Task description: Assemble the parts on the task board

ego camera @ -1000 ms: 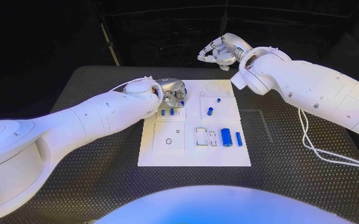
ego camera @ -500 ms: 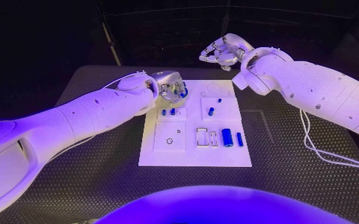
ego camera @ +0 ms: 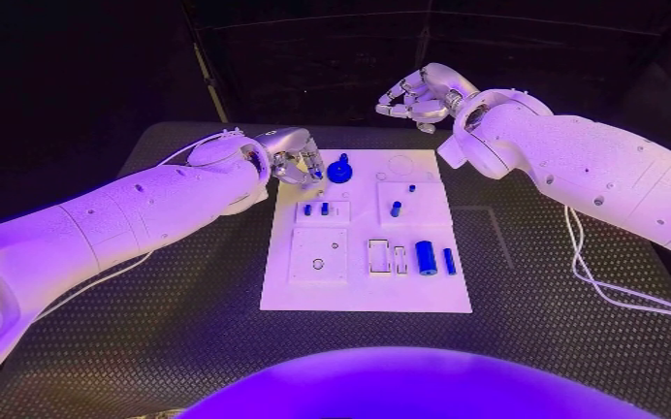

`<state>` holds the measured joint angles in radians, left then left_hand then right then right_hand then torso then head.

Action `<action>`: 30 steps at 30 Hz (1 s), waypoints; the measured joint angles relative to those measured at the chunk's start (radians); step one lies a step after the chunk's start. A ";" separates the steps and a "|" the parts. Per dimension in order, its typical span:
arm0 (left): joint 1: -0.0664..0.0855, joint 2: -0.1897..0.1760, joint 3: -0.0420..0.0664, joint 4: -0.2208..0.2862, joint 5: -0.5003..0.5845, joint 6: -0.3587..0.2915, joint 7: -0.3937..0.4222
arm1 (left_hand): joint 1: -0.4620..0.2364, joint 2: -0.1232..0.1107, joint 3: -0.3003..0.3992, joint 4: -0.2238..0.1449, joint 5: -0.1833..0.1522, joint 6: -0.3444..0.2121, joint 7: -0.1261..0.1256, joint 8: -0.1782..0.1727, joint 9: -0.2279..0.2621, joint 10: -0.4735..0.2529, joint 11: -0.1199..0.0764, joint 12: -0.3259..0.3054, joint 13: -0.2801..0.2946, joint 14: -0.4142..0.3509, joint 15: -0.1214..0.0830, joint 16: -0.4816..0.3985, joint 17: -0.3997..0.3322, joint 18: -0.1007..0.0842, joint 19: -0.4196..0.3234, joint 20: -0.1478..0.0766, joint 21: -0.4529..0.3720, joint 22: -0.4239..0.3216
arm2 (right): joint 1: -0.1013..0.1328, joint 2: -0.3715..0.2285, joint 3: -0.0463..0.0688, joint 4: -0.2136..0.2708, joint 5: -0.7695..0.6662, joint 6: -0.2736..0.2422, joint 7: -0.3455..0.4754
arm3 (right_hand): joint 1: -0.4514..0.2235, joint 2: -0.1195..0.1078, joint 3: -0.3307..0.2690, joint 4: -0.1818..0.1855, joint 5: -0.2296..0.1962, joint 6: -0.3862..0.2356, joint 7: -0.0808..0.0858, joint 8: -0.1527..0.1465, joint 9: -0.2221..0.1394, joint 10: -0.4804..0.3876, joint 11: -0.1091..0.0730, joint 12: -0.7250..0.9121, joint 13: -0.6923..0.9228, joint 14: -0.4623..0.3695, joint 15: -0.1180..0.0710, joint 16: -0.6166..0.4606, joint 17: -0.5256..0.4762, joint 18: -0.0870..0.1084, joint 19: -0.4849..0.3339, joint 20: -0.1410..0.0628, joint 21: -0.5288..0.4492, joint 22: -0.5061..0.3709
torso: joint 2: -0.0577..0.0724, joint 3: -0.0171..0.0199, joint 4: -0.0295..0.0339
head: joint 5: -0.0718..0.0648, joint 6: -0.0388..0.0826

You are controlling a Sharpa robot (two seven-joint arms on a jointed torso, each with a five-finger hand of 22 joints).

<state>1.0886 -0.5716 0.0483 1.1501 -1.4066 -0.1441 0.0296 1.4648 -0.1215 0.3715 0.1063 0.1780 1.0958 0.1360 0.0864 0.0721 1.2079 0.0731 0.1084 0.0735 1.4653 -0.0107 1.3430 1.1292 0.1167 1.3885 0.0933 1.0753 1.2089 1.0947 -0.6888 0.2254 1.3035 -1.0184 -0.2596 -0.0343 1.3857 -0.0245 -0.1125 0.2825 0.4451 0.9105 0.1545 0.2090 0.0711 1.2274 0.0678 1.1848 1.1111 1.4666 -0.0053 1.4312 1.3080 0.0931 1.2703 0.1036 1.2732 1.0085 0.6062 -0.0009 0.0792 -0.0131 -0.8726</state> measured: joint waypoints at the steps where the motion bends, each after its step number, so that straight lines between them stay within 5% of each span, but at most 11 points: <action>1: 0.000 -0.001 0.000 -0.001 0.003 0.002 -0.001 | 0.000 0.000 0.000 0.000 0.000 0.000 0.000 0.000 0.000 0.000 0.000 0.000 0.000 0.000 0.000 0.000 0.000 0.000 0.000 0.000 0.000 0.000 | 0.000 0.000 0.000 0.000 0.000 0.000 0.000 | 0.000 0.000 0.000 0.000 0.000 0.000 0.000 0.000 0.000 0.000 0.000 0.000 0.000 0.000 0.000 0.000 0.000 0.000 0.000 0.000 0.000 0.000 | 0.000 -0.0001 0.0000 | 0.001 0.000; 30: -0.016 0.056 -0.004 -0.076 0.027 0.070 -0.021 | 0.000 0.000 0.004 -0.004 0.000 0.002 0.002 0.000 0.000 0.000 0.000 -0.004 0.000 0.000 0.000 0.000 -0.001 0.000 0.000 0.000 0.004 0.000 | -0.001 0.004 0.000 -0.002 0.000 0.001 0.000 | 0.000 0.000 0.000 0.000 0.000 0.000 0.000 0.000 0.000 0.000 0.000 0.000 0.000 0.000 0.000 0.000 0.000 0.000 0.000 0.000 0.000 0.000 | 0.002 -0.0005 -0.0030 | 0.000 0.000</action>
<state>1.0726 -0.5152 0.0442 1.0741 -1.3798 -0.0737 0.0087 1.4648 -0.1215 0.3754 0.1022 0.1780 1.0980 0.1383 0.0863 0.0721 1.2079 0.0732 0.1042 0.0734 1.4652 -0.0107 1.3430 1.1279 0.1167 1.3885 0.0933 1.0794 1.2086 1.0938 -0.6853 0.2254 1.3019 -1.0184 -0.2587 -0.0344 1.3857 -0.0245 -0.1125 0.2825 0.4451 0.9105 0.1545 0.2090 0.0710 1.2274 0.0678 1.1848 1.1109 1.4666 -0.0053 1.4312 1.3077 0.0931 1.2703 0.1036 1.2732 1.0082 0.6077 -0.0013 0.0762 -0.0129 -0.8726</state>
